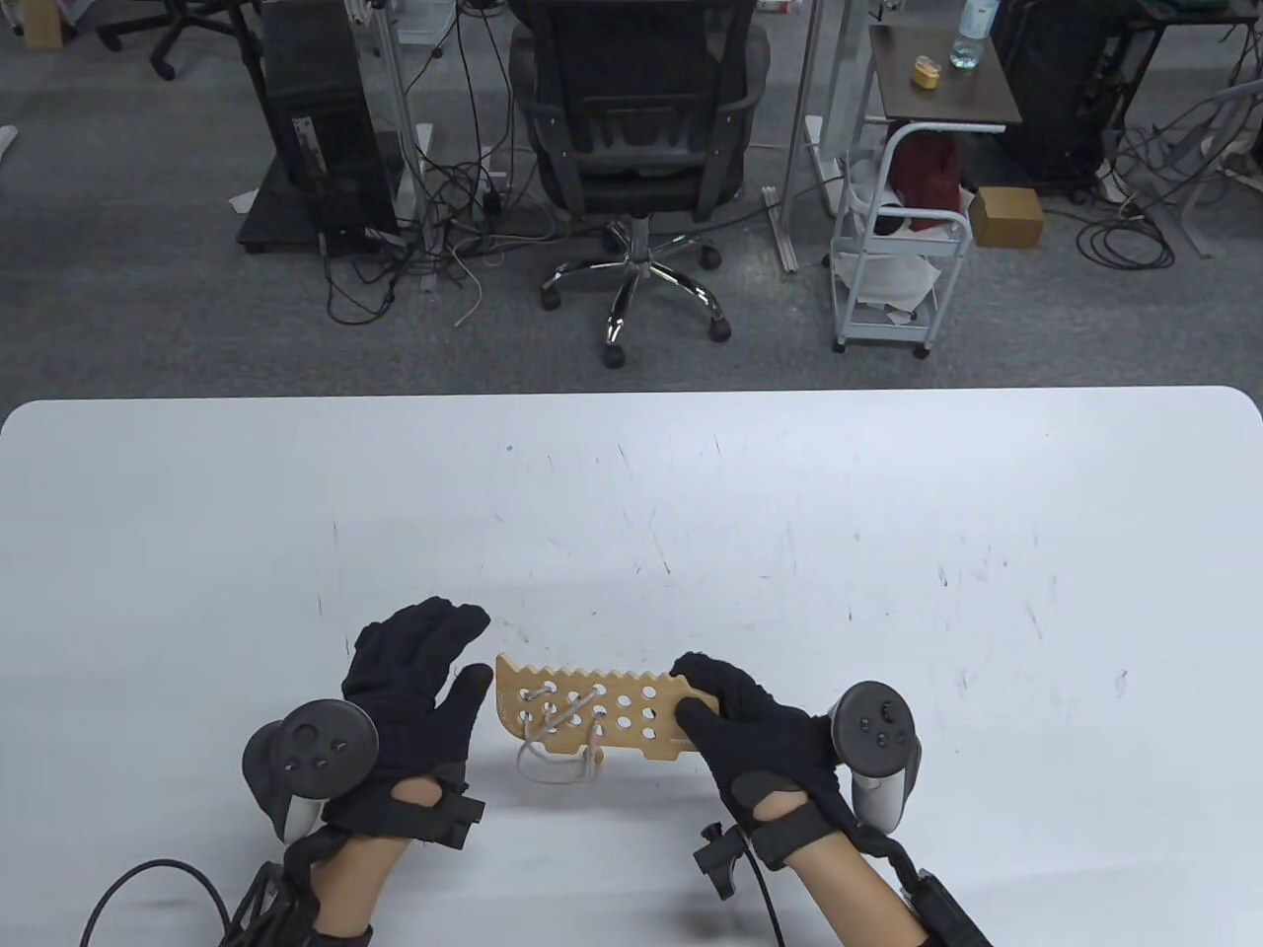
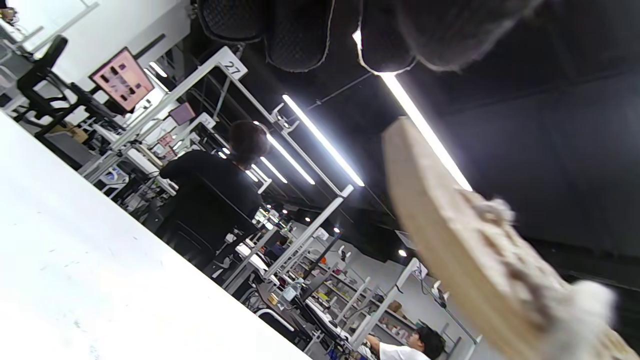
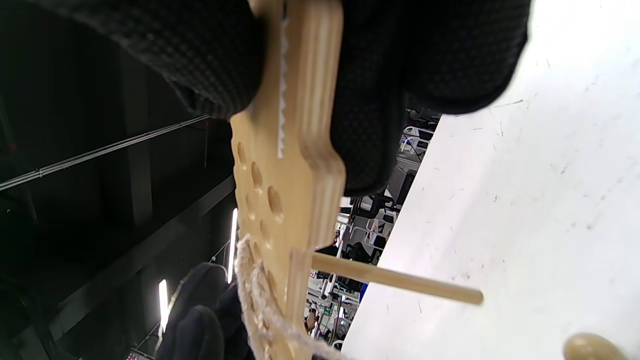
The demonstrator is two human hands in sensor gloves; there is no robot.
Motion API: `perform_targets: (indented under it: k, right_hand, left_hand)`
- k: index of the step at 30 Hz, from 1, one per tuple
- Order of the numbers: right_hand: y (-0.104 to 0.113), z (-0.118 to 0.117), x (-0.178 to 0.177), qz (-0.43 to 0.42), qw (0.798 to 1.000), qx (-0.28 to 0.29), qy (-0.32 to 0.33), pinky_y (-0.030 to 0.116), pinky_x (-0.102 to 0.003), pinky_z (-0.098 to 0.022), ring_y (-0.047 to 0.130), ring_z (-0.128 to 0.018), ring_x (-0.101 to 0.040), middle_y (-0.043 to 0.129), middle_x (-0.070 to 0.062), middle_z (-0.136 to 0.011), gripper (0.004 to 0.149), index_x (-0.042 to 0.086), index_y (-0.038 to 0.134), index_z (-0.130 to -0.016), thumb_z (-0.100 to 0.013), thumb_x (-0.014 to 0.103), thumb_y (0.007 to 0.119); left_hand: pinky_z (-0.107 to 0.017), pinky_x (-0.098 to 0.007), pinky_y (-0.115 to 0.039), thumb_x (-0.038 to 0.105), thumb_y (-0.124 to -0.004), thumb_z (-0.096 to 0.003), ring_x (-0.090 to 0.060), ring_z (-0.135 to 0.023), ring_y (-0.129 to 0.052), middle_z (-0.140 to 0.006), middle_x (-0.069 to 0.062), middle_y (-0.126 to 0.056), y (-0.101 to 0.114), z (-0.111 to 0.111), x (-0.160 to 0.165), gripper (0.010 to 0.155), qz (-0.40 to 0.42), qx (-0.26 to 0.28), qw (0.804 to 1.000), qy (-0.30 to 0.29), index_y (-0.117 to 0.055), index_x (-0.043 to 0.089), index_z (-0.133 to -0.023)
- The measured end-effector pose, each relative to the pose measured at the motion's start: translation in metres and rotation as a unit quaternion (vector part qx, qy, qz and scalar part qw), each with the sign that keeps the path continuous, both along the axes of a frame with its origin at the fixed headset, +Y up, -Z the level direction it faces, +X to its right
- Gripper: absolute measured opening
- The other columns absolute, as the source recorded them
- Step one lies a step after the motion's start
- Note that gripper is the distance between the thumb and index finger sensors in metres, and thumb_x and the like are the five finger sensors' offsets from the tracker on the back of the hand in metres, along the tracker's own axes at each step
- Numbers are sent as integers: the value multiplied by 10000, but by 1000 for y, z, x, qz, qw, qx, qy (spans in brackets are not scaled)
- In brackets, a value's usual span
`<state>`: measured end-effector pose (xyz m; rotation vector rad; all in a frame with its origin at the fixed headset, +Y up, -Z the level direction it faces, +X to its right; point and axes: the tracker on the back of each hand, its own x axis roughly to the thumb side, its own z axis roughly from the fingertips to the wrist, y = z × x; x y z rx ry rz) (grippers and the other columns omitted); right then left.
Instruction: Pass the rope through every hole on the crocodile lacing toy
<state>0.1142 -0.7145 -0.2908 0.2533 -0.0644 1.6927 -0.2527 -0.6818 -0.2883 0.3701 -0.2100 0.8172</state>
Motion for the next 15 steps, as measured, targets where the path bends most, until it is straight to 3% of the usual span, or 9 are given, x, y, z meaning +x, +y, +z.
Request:
perform_targets:
  k: [7,15]
  right_hand:
    - [0,0,0,-24,1000,-12,9,775,-489,-462,1028,-540,-277,950,-77,-751,502,132,716,-920,-444,274,783]
    - [0,1,-2,-46,999,-18,23,774,-492,-463,1029,-533,-281,954,-79,-747,498,142,728,-915,-443,283,804]
  left_hand:
    - [-776,-609,-397,446,-811,-434,-319,-961,-683,-969,-2,-772,-16,-12,-3,560,21,-45,999,-4,-716,391,-983]
    - [-767,-601,-453,489,-856,-408,-310,-927,-748,-927,6,-831,-33,-21,15,540,-9,-92,992,-81,-784,425,-939]
